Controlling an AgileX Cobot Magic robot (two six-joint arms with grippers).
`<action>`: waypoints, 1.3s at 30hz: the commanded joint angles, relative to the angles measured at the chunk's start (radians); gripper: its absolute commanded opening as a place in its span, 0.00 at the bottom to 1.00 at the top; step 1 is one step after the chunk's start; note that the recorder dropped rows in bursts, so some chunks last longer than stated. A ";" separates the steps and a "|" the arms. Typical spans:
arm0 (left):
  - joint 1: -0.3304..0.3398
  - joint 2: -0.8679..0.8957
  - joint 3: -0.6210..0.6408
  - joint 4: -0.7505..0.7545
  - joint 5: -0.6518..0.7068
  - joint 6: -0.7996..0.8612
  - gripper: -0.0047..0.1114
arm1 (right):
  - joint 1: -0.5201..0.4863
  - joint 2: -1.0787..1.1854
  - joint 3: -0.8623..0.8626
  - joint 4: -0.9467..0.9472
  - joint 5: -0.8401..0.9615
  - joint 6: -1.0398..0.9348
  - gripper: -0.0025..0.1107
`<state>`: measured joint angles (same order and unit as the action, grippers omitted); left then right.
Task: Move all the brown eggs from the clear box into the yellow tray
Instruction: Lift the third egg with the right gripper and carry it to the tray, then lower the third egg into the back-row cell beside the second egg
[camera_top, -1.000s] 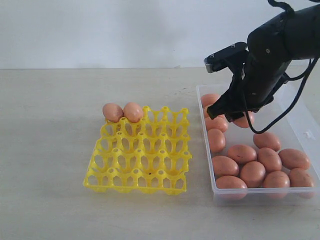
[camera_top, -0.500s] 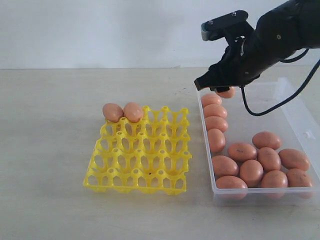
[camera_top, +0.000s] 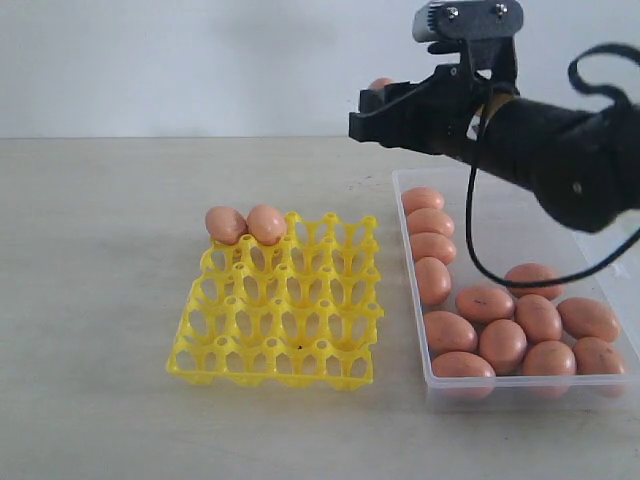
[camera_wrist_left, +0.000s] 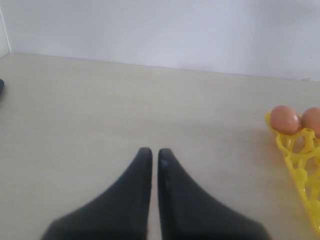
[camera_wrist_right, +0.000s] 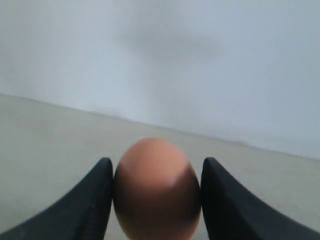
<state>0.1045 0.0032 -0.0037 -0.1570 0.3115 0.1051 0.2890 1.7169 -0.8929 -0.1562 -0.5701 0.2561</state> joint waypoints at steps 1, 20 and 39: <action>0.003 -0.003 0.004 -0.001 -0.004 0.004 0.08 | 0.002 0.065 0.120 -0.099 -0.479 0.214 0.02; 0.003 -0.003 0.004 -0.001 -0.004 0.004 0.08 | 0.002 0.412 -0.066 -0.346 -0.554 0.214 0.02; 0.003 -0.003 0.004 -0.001 -0.007 0.004 0.08 | 0.002 0.492 -0.153 -0.346 -0.376 0.172 0.02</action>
<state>0.1045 0.0032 -0.0037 -0.1570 0.3115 0.1051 0.2890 2.2099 -1.0327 -0.4959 -0.9800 0.4329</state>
